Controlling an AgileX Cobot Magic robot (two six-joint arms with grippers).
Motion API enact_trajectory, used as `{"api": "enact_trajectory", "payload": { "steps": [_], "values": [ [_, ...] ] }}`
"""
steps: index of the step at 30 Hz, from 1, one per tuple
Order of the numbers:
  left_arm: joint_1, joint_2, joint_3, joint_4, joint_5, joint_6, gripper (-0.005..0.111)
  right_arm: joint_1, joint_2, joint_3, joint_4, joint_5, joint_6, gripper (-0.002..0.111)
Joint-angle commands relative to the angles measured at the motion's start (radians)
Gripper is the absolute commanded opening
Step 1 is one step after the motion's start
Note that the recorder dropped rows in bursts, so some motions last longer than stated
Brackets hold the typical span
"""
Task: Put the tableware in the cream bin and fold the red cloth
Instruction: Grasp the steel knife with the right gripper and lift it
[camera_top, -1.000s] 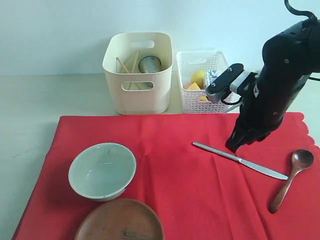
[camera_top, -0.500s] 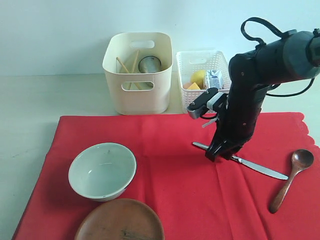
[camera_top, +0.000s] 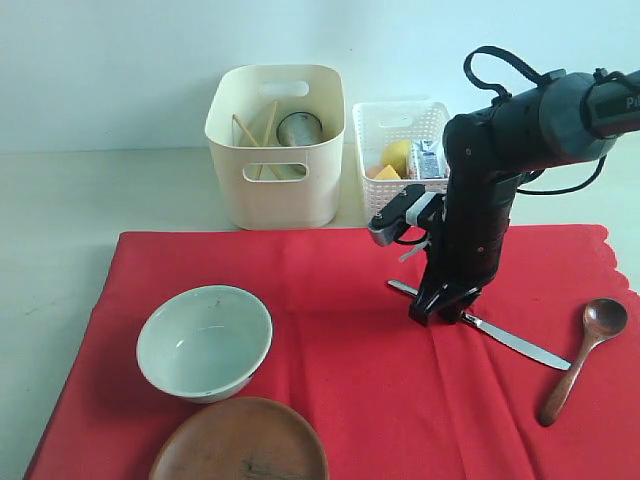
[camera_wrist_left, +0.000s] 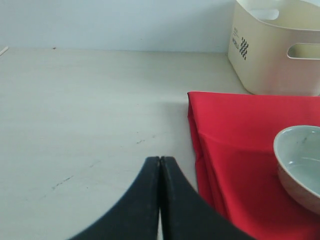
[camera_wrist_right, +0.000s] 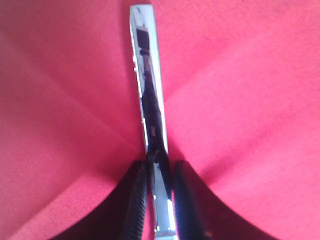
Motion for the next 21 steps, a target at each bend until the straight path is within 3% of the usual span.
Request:
{"api": "enact_trajectory", "payload": {
  "steps": [1, 4, 8, 21],
  "values": [
    [-0.005, -0.006, 0.003, 0.001, -0.013, -0.001, 0.0, -0.005, 0.02, 0.002, 0.002, -0.01, -0.012, 0.021],
    [-0.005, -0.006, 0.003, 0.001, -0.013, -0.001, 0.0, -0.005, 0.03, 0.002, 0.002, -0.01, -0.012, 0.018],
    [-0.005, -0.006, 0.003, 0.001, -0.013, -0.001, 0.0, -0.005, 0.053, 0.002, 0.002, -0.01, -0.007, 0.0],
    [-0.005, -0.006, 0.003, 0.001, -0.013, -0.001, 0.0, -0.005, -0.145, 0.002, 0.091, -0.043, -0.014, 0.0]
  ]
}}
